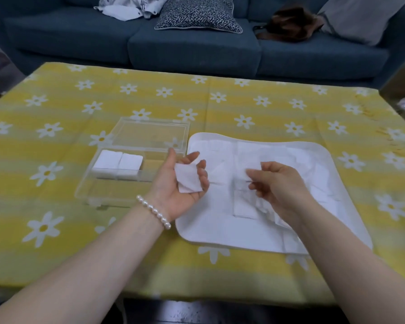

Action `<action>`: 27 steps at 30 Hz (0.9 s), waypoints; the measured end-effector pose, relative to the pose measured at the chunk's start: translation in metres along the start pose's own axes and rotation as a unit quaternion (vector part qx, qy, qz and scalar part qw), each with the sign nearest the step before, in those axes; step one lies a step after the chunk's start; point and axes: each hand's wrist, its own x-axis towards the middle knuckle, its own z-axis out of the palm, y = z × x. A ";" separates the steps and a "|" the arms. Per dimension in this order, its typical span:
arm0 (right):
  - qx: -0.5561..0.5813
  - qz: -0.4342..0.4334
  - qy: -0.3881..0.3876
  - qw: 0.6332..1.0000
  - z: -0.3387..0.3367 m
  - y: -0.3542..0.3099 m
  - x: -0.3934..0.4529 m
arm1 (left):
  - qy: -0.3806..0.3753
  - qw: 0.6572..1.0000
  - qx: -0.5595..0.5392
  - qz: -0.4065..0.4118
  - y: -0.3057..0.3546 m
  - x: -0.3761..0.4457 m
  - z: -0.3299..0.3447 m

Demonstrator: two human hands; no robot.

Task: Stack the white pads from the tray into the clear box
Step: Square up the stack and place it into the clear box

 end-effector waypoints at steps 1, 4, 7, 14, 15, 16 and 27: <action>-0.042 0.025 -0.016 0.999 -0.003 0.003 0.002 | -0.005 1.000 0.000 0.006 0.004 0.000 0.000; -0.245 0.039 -0.030 0.968 -0.001 0.015 0.006 | -0.006 1.000 0.007 0.016 0.013 -0.001 0.000; -0.544 -0.060 0.014 0.837 0.004 0.025 0.005 | -0.002 0.999 0.029 0.018 0.019 -0.002 0.002; -0.565 -0.239 -0.049 0.789 0.019 0.019 0.029 | 0.012 0.999 0.040 0.033 0.031 -0.002 0.003; -0.571 -0.252 -0.081 0.777 0.027 0.017 0.038 | 0.003 0.999 0.034 0.026 0.033 -0.002 0.002; -0.582 -0.258 -0.115 0.763 0.037 0.016 0.046 | -0.008 0.999 0.026 0.017 0.035 -0.003 0.000; -0.647 -0.257 -0.109 0.710 0.063 0.017 0.078 | -0.017 1.000 -0.015 0.007 0.048 -0.005 -0.003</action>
